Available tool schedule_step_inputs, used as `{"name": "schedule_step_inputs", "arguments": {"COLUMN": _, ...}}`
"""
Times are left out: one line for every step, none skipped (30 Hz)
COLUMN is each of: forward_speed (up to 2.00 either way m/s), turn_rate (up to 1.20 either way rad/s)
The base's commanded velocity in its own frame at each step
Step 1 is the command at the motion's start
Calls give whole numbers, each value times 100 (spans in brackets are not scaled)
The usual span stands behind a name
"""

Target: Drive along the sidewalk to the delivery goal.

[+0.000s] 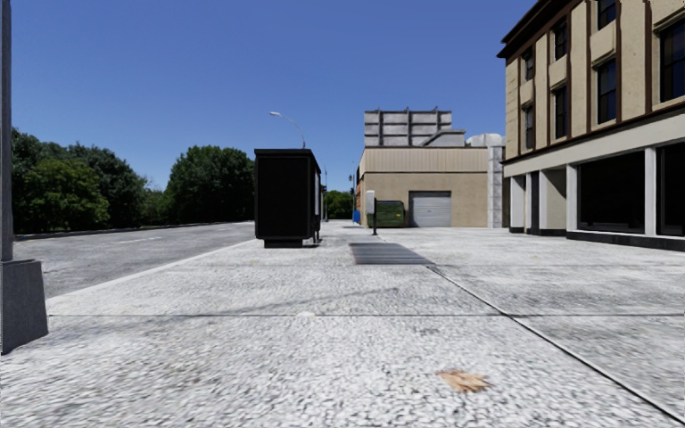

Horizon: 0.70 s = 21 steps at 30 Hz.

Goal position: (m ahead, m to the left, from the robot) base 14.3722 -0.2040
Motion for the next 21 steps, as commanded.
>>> {"name": "schedule_step_inputs", "arguments": {"forward_speed": 200, "turn_rate": 0}}
{"name": "schedule_step_inputs", "arguments": {"forward_speed": 200, "turn_rate": 0}}
{"name": "schedule_step_inputs", "arguments": {"forward_speed": 200, "turn_rate": 0}}
{"name": "schedule_step_inputs", "arguments": {"forward_speed": 200, "turn_rate": 0}}
{"name": "schedule_step_inputs", "arguments": {"forward_speed": 200, "turn_rate": 0}}
{"name": "schedule_step_inputs", "arguments": {"forward_speed": 200, "turn_rate": 0}}
{"name": "schedule_step_inputs", "arguments": {"forward_speed": 200, "turn_rate": 0}}
{"name": "schedule_step_inputs", "arguments": {"forward_speed": 200, "turn_rate": 0}}
{"name": "schedule_step_inputs", "arguments": {"forward_speed": 200, "turn_rate": 0}}
{"name": "schedule_step_inputs", "arguments": {"forward_speed": 200, "turn_rate": 0}}
{"name": "schedule_step_inputs", "arguments": {"forward_speed": 200, "turn_rate": 0}}
{"name": "schedule_step_inputs", "arguments": {"forward_speed": 200, "turn_rate": 0}}
{"name": "schedule_step_inputs", "arguments": {"forward_speed": 200, "turn_rate": 0}}
{"name": "schedule_step_inputs", "arguments": {"forward_speed": 200, "turn_rate": 0}}
{"name": "schedule_step_inputs", "arguments": {"forward_speed": 200, "turn_rate": 0}}
{"name": "schedule_step_inputs", "arguments": {"forward_speed": 200, "turn_rate": 0}}
{"name": "schedule_step_inputs", "arguments": {"forward_speed": 200, "turn_rate": 0}}
{"name": "schedule_step_inputs", "arguments": {"forward_speed": 200, "turn_rate": 0}}
{"name": "schedule_step_inputs", "arguments": {"forward_speed": 200, "turn_rate": 0}}
{"name": "schedule_step_inputs", "arguments": {"forward_speed": 200, "turn_rate": 0}}
{"name": "schedule_step_inputs", "arguments": {"forward_speed": 200, "turn_rate": 0}}
